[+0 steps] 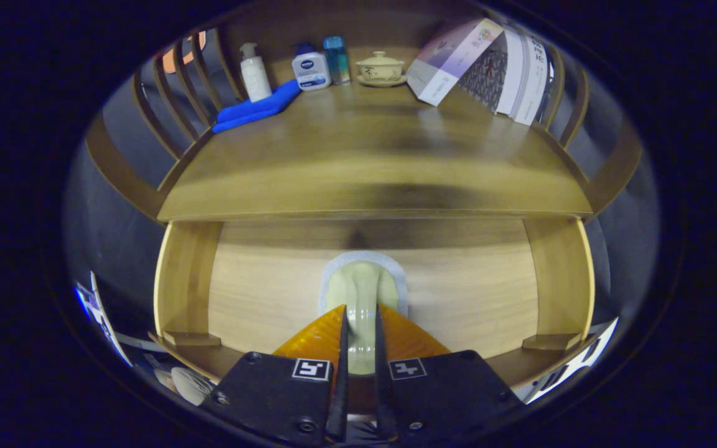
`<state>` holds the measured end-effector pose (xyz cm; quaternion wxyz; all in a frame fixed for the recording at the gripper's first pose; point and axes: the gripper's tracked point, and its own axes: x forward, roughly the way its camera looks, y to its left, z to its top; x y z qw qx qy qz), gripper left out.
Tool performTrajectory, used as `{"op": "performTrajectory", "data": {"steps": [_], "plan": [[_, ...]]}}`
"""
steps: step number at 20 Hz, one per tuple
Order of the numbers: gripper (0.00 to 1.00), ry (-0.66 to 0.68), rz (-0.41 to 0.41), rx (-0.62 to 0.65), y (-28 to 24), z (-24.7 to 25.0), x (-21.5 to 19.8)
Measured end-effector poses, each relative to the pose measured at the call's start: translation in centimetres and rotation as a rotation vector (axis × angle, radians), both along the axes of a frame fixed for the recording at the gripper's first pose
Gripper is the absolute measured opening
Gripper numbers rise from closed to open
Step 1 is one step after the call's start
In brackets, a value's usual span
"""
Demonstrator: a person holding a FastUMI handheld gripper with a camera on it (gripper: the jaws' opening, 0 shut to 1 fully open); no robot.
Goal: Pull open the drawer, take out the items inside it, and place them on the countertop above the cabinet.
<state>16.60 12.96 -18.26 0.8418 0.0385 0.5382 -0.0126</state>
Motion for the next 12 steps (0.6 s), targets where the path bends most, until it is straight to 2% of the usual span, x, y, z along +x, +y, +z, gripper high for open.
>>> {"op": "performTrajectory", "data": {"steps": [7,12], "plan": [[0.21,-0.090,0.012,0.008,0.4,6.2,1.1],[0.21,-0.132,0.003,-0.008,-0.2,9.4,4.5]]}}
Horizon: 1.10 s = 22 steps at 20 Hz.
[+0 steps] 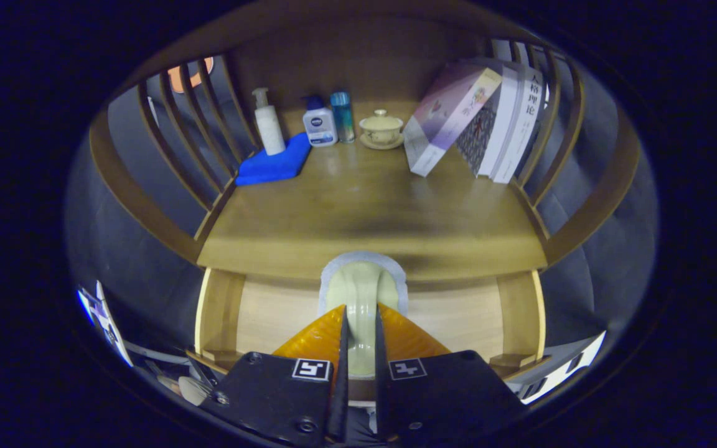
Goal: Pull open the drawer, take out the items inside it, and place them on the countertop above the cabinet.
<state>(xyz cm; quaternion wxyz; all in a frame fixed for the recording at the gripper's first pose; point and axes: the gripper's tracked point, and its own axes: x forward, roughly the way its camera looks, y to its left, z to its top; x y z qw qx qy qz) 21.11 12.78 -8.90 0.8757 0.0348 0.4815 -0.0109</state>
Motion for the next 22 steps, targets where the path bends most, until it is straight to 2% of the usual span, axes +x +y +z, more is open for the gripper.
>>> {"op": "performTrajectory", "data": {"steps": [3,8,12,19,22], "plan": [[0.21,-0.003,-0.005,0.024,0.1,1.0,2.4],[0.21,-0.020,-0.012,-0.010,-0.8,1.5,7.6],[0.21,-0.011,-0.021,0.011,-0.7,-0.1,10.8],[0.21,0.014,-0.012,0.058,-0.1,-2.9,12.9],[0.21,-0.025,0.000,0.053,0.0,-3.1,13.4]]}}
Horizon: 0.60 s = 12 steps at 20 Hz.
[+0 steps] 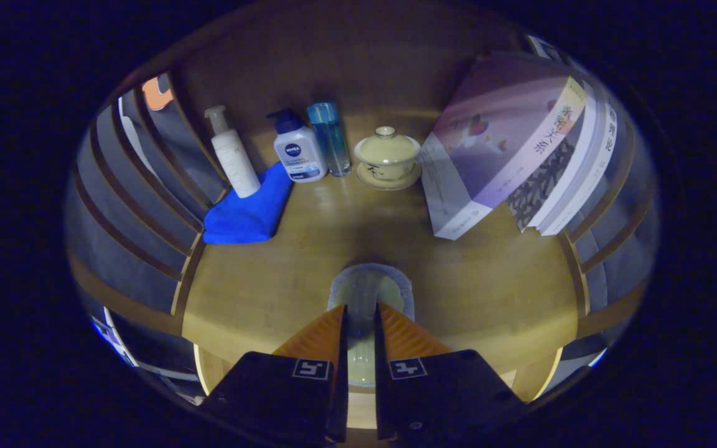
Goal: Pull open the drawer, take out the items inside it, and place them on the countertop above the cabinet.
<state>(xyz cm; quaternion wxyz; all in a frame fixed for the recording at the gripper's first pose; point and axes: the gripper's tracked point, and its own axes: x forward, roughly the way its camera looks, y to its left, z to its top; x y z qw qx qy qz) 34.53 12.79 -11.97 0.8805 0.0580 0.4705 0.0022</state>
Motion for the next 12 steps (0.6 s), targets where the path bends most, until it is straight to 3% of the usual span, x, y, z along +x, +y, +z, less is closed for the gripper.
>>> {"op": "performTrajectory", "data": {"steps": [7,12], "plan": [[0.22,-0.098,0.003,-0.028,-0.10,-0.27,0.35],[0.61,-0.191,0.001,0.021,0.23,0.47,-0.27]]}}
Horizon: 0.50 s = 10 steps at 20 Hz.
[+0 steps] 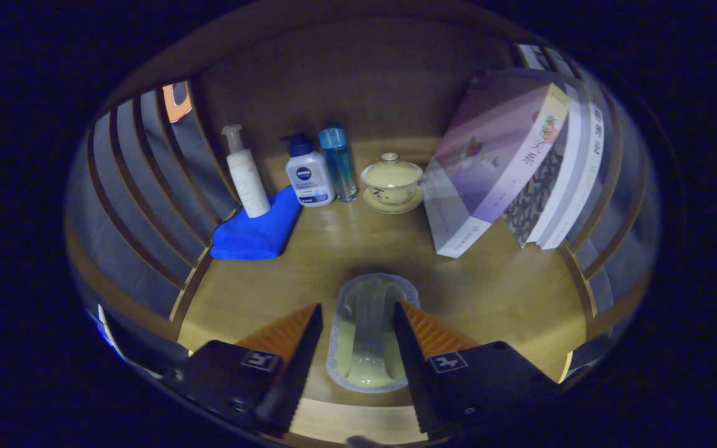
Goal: Pull open the drawer, take out the items inside it, and place them on the countertop above the cabinet.
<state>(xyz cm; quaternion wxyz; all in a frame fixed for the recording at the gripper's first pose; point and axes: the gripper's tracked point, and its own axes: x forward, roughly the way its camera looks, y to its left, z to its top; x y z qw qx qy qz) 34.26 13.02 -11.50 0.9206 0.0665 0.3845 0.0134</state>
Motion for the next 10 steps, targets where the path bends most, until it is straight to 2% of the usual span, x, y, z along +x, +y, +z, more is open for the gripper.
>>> {"op": "performTrajectory", "data": {"steps": [2,5,8,10], "plan": [[0.76,-0.068,0.027,-0.011,0.4,1.0,-0.3],[0.76,-0.243,0.041,-0.044,0.8,4.2,-1.5],[0.78,-0.384,0.043,-0.032,1.9,7.6,-4.5],[0.88,-0.483,0.051,-0.058,2.2,9.5,-6.3]]}}
